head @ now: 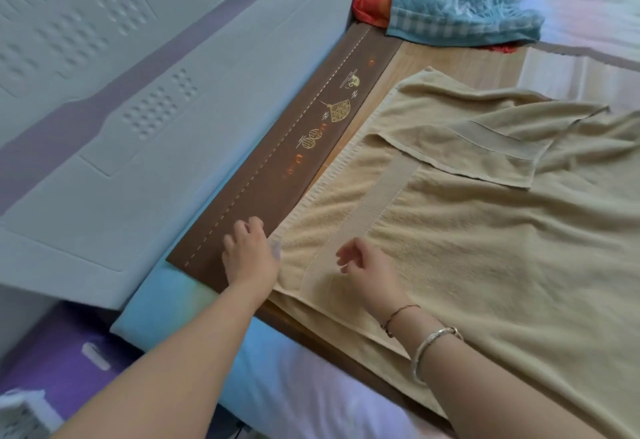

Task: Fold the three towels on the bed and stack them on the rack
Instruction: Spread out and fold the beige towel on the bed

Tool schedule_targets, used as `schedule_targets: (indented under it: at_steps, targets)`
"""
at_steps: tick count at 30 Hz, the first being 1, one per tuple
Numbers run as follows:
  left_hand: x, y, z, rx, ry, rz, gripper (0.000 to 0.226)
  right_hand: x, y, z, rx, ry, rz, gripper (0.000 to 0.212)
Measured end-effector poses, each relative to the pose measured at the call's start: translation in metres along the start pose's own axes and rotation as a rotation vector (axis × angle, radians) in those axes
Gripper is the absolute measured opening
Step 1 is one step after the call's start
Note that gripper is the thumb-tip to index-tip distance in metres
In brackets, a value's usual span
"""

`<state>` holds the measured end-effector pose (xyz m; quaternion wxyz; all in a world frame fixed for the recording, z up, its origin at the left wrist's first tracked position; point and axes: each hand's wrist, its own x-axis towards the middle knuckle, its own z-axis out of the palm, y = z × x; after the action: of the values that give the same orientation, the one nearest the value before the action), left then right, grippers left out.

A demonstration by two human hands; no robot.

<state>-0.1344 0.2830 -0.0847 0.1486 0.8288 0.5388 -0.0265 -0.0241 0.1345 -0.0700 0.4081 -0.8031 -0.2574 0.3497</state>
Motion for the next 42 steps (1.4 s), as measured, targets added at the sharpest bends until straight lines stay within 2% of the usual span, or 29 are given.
schedule_targets:
  at_steps: [3, 5, 10, 12, 15, 19, 21, 23, 27, 31, 34, 37, 42]
  targets:
    - [-0.019, 0.028, 0.006, 0.099, 0.087, 0.243, 0.054, -0.005, 0.023, -0.033, -0.095, 0.122, -0.034, 0.024]
    - [-0.035, 0.052, 0.01, 0.083, 0.0, 0.373, 0.051, -0.009, 0.039, -0.056, -0.123, 0.171, -0.056, 0.023]
    - [-0.096, 0.124, 0.033, 0.014, -0.303, 0.659, 0.025, -0.037, 0.095, -0.136, -0.272, 0.391, -0.045, 0.024]
    - [-0.123, 0.157, 0.045, 0.019, -0.379, 0.744, 0.025, -0.058, 0.124, -0.178, -0.314, 0.51, 0.016, 0.024]
    - [-0.161, 0.216, 0.065, -0.007, -0.424, 0.827, 0.028, -0.096, 0.167, -0.244, -0.377, 0.651, 0.206, 0.025]
    - [-0.207, 0.303, 0.095, -0.049, -0.43, 0.891, 0.032, -0.146, 0.223, -0.321, -0.392, 0.783, 0.455, 0.03]
    - [-0.228, 0.34, 0.109, -0.062, -0.431, 0.915, 0.035, -0.163, 0.248, -0.348, -0.274, 0.732, 0.58, 0.039]
    - [-0.249, 0.374, 0.127, -0.046, -0.437, 0.929, 0.036, -0.174, 0.266, -0.365, -0.059, 0.588, 0.637, 0.046]
    - [-0.277, 0.419, 0.163, -0.028, -0.474, 0.826, 0.032, -0.166, 0.28, -0.364, 0.287, 0.43, 0.536, 0.029]
    - [-0.281, 0.438, 0.183, -0.055, -0.405, 0.675, 0.02, -0.146, 0.286, -0.361, 0.106, 0.382, 0.482, 0.022]
    - [-0.28, 0.442, 0.188, -0.126, -0.464, 0.67, 0.016, -0.144, 0.293, -0.369, 0.124, 0.41, 0.458, 0.018]
    - [-0.3, 0.458, 0.19, -0.082, -0.431, 0.715, 0.013, -0.158, 0.306, -0.385, 0.241, 0.499, 0.427, 0.022]
    - [-0.377, 0.532, 0.213, -0.144, -0.505, 0.782, 0.014, -0.207, 0.364, -0.462, 0.29, 0.716, 0.416, 0.009]
